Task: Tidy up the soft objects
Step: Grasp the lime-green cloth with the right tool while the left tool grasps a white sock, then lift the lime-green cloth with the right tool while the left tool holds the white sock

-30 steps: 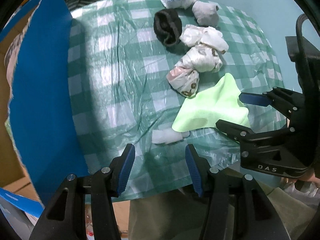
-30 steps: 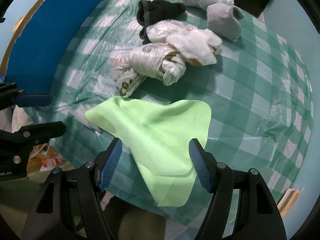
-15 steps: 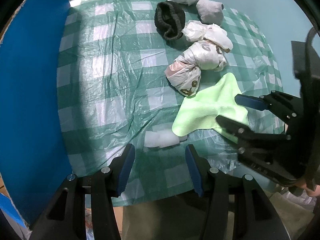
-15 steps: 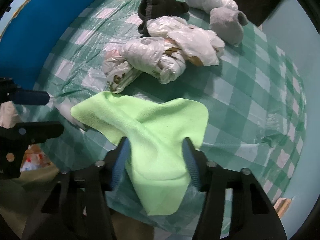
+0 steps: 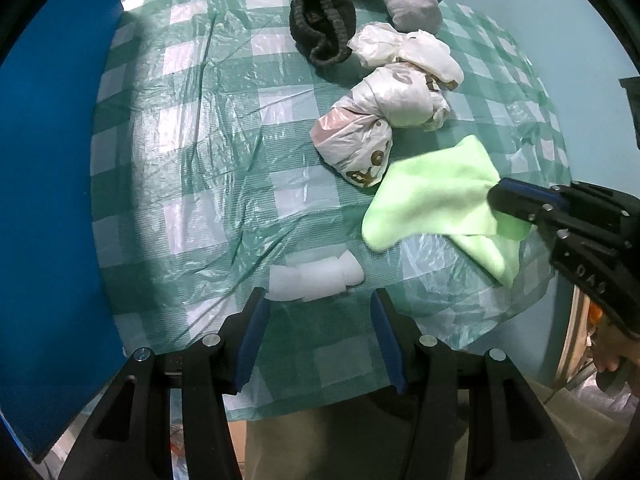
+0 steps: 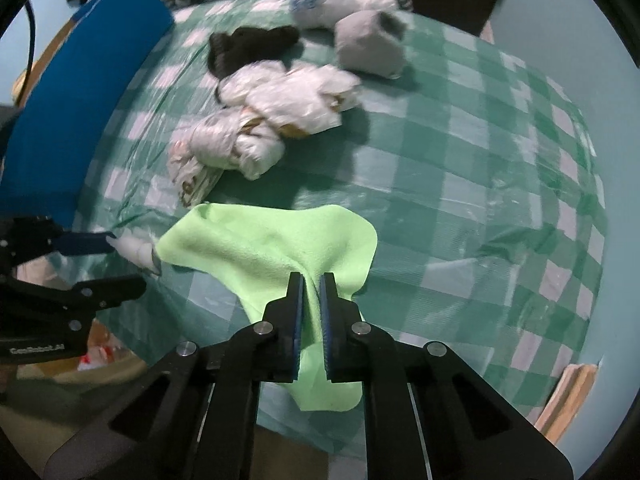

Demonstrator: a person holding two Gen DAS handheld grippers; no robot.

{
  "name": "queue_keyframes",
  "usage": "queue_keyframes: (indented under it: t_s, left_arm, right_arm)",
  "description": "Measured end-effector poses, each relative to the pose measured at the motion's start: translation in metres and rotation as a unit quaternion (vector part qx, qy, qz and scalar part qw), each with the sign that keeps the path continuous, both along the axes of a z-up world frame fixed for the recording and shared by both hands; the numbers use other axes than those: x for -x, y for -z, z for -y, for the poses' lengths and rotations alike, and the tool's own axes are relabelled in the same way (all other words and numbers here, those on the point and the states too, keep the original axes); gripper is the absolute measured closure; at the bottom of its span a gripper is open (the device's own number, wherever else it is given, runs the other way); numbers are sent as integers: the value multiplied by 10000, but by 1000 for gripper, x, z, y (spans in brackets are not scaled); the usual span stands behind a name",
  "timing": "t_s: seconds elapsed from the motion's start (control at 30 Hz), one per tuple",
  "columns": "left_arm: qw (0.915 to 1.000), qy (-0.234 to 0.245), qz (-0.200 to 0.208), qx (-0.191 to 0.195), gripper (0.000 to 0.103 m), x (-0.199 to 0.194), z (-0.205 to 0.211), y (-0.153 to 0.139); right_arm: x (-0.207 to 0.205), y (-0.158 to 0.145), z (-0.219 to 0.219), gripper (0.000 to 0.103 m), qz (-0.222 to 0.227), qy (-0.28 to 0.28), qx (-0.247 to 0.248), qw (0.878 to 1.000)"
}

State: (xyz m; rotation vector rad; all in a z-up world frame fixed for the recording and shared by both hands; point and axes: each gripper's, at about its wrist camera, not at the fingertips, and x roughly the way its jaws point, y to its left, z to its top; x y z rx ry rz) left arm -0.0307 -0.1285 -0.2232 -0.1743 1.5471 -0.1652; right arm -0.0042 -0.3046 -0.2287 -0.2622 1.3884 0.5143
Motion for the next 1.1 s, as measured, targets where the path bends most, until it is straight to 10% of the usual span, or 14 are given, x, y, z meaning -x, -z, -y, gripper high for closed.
queue_keyframes:
  t_s: [1.1]
  left_arm:
    - [9986, 9, 497, -183, 78, 1, 6, -31]
  right_arm:
    - [-14, -56, 25, 95, 190, 470, -414, 9979]
